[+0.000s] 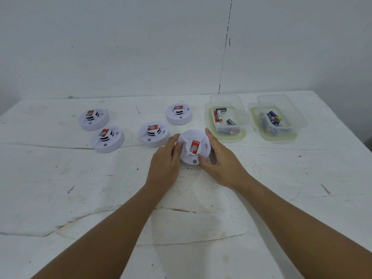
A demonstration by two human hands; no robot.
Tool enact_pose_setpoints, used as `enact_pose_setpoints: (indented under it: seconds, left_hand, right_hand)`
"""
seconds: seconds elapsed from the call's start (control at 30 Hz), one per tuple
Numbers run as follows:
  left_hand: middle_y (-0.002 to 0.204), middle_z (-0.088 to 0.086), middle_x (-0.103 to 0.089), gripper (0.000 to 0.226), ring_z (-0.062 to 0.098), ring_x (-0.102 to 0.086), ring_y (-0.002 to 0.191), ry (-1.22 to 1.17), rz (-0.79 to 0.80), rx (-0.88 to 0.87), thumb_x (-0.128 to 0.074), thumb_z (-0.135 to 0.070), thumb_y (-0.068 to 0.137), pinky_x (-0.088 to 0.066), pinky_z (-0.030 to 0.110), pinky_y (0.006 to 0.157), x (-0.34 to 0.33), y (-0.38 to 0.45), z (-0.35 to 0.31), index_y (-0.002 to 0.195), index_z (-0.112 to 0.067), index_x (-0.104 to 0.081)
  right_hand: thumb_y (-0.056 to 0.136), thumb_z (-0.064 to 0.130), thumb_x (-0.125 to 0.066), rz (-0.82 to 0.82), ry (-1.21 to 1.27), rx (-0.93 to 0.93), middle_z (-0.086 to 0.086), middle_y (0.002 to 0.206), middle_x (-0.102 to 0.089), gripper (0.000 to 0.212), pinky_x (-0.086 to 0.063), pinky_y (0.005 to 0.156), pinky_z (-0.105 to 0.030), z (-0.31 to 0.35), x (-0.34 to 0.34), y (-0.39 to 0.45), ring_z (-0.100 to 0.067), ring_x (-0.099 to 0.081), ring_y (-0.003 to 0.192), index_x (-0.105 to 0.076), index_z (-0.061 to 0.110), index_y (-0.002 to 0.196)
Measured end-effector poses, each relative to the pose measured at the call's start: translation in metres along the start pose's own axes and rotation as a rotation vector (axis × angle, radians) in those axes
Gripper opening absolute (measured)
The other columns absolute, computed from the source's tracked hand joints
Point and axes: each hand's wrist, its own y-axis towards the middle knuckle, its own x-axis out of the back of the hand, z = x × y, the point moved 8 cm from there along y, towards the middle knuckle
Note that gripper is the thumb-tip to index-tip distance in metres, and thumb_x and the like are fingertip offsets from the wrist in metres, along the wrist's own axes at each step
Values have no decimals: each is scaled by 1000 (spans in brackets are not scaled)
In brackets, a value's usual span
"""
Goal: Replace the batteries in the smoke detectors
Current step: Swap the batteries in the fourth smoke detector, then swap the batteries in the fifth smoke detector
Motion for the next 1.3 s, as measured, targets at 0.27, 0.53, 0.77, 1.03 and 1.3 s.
enact_pose_setpoints:
  seconds: [0.27,0.53,0.77,1.03,1.3]
  left_hand:
    - [111,-5,-72,41,9,-65,89,-1,-2,-7,-35,-42,111,-42,9,69,0,0,0,143,-26,-56]
    - [119,-12,-70,38,6,-64,106,-25,4,-20,-37,-39,111,-43,5,78,-2,-1,-3,141,-27,-56]
    - [119,-13,-68,35,3,-63,109,-49,-10,-32,-40,-36,111,-48,12,87,-1,-3,-6,138,-25,-59]
    - [112,-15,-71,26,-2,-64,102,-135,-138,6,-49,-30,110,-49,10,82,16,-13,-6,130,-26,-64]
    - [117,-13,-72,29,1,-66,102,-247,-260,60,-55,-31,107,-53,16,83,76,5,-3,134,-23,-65]
  right_hand:
    - [89,49,-62,-2,5,0,15,159,-43,95,-49,109,-37,-2,0,1,-5,-50,134,-11,31,167]
    - [87,49,-60,-18,17,6,14,163,-40,94,-45,115,-39,-3,1,1,-5,-43,144,-14,29,166]
    - [95,37,-69,-32,22,52,11,163,-40,87,-43,118,-42,-3,2,0,-9,-41,147,-20,26,165]
    - [97,35,-71,-28,82,155,22,154,-44,75,-40,118,-30,6,3,0,2,-42,142,-33,25,161]
    - [102,41,-63,-83,164,245,10,134,-57,54,-46,102,-24,45,-8,29,-4,-56,122,-48,29,152]
